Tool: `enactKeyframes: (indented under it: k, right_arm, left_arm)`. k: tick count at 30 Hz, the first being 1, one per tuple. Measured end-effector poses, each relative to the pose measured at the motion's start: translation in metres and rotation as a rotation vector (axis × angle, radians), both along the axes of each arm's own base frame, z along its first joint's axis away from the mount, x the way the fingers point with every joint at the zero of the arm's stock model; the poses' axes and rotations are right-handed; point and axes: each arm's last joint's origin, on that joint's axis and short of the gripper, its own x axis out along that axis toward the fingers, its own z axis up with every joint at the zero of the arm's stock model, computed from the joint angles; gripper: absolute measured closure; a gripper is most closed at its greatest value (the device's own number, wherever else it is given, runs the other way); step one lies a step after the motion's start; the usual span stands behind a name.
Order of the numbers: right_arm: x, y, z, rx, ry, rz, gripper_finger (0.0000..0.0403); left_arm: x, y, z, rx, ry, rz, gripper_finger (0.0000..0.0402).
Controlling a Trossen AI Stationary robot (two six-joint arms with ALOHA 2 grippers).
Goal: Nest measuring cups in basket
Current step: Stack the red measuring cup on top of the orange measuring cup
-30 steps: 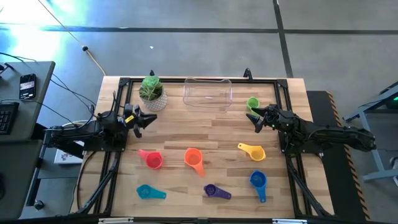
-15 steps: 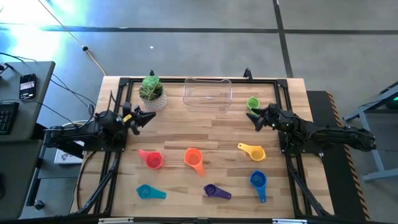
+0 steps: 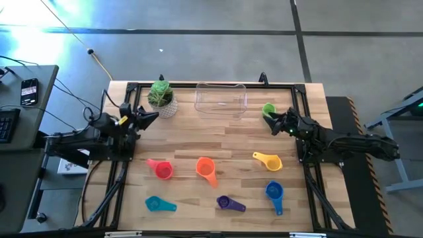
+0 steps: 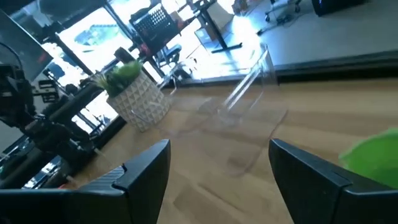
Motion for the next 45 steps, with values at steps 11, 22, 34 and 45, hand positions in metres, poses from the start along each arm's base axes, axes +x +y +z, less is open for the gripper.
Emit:
enactKeyframes:
  k: [11, 22, 34, 45]
  right_arm:
    - [0.0, -0.001, 0.042, -0.109, -0.061, -0.01, 0.014]
    - [-0.005, -0.001, 0.087, -0.27, -0.071, -0.069, 0.014]
    - [-0.013, 0.0, 0.114, -0.283, -0.038, -0.101, 0.014]
    - [-0.015, 0.0, 0.11, -0.261, 0.04, -0.109, 0.014]
  left_arm:
    - [0.009, -0.001, 0.033, -0.05, 0.395, -0.091, 0.0357]
    - [0.025, -0.004, 0.053, -0.137, 0.645, -0.239, 0.0357]
    - [0.042, -0.02, 0.043, -0.188, 0.893, -0.417, 0.0357]
    - [0.057, -0.047, 0.023, -0.093, 1.107, -0.503, 0.0358]
